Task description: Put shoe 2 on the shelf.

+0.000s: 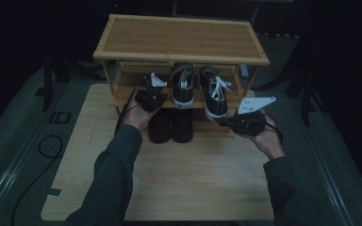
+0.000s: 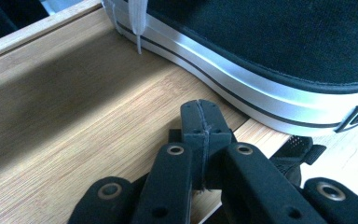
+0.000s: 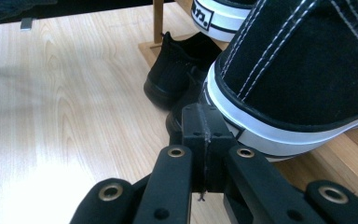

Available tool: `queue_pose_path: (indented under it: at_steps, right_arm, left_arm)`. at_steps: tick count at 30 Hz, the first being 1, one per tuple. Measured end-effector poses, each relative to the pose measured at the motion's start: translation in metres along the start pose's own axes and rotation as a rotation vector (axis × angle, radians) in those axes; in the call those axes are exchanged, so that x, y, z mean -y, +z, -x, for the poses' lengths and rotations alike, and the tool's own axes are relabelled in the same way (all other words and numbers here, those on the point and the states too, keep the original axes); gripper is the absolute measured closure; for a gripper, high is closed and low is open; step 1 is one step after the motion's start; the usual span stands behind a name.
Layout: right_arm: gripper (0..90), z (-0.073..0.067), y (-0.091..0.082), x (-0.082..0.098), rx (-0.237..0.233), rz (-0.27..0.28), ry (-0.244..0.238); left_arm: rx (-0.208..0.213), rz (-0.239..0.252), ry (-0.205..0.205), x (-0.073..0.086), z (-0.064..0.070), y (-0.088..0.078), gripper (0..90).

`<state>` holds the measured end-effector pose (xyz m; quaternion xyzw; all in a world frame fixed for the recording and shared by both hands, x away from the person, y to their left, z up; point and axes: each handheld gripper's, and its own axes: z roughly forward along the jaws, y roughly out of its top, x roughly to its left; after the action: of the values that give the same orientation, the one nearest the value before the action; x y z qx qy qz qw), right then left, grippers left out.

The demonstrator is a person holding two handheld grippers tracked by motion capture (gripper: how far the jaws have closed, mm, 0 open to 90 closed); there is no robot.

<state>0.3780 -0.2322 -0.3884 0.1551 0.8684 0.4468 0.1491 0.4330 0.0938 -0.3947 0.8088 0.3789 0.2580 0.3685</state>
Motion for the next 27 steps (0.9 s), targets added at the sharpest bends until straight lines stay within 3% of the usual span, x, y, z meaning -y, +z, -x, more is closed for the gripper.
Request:
queue_pose_path:
  at_steps: [16,27]
  right_arm:
    - [87.6,-0.0006,-0.001,0.0027,0.0,0.02,0.002]
    - [88.4,0.0014,-0.0058,0.0079,0.025,0.02,0.012]
  left_arm:
    - [0.003,-0.001,-0.005,-0.0036,0.0023,0.0018,90.0]
    - [0.016,0.005,0.002,-0.005,0.0045,0.0043,90.0]
